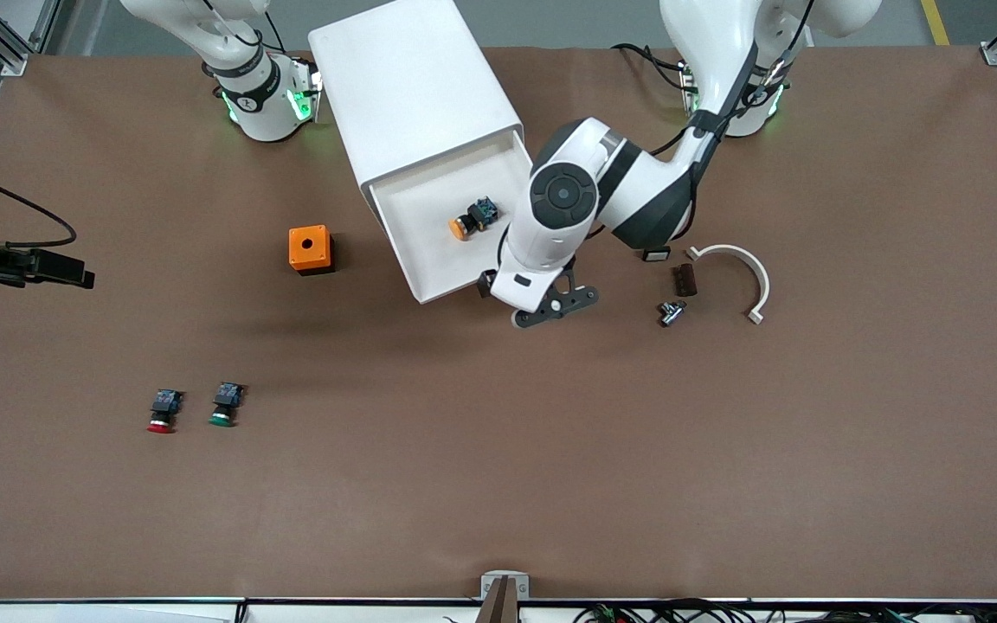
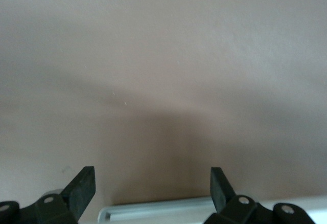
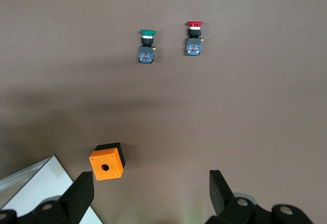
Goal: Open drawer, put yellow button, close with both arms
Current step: 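Push the drawer closed with the left gripper while the right gripper retracts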
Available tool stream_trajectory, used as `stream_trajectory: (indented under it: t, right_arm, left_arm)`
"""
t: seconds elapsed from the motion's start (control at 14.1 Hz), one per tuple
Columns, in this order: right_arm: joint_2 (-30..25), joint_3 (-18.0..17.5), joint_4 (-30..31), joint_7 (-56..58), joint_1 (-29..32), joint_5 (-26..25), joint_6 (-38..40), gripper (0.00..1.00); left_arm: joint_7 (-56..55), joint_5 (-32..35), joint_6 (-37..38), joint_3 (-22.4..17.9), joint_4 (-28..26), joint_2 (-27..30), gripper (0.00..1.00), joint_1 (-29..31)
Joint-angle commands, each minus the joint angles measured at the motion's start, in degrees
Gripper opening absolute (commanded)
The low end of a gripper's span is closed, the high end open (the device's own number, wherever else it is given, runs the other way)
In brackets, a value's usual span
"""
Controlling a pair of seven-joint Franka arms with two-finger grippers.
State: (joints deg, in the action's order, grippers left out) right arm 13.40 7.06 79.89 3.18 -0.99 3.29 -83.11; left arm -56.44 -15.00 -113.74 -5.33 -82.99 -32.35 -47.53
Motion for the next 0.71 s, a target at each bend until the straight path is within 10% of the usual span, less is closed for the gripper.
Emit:
stream_trajectory:
  t: [0.0,0.64]
  right_arm:
    - [0.31,-1.44,-0.62,0.07,0.9,-1.79,0.23,1.0]
    - [-0.13,-1.17,-6.5,0.25,1.34,-1.8,0.76,1.0]
  left_arm:
    - [-3.14,-0.11,-0.6,2.15,-0.41,0.44,0.99,-0.37]
    - [-12.72,-1.87,-0.6,11.65,-2.79,0.53,0.99,-0.37]
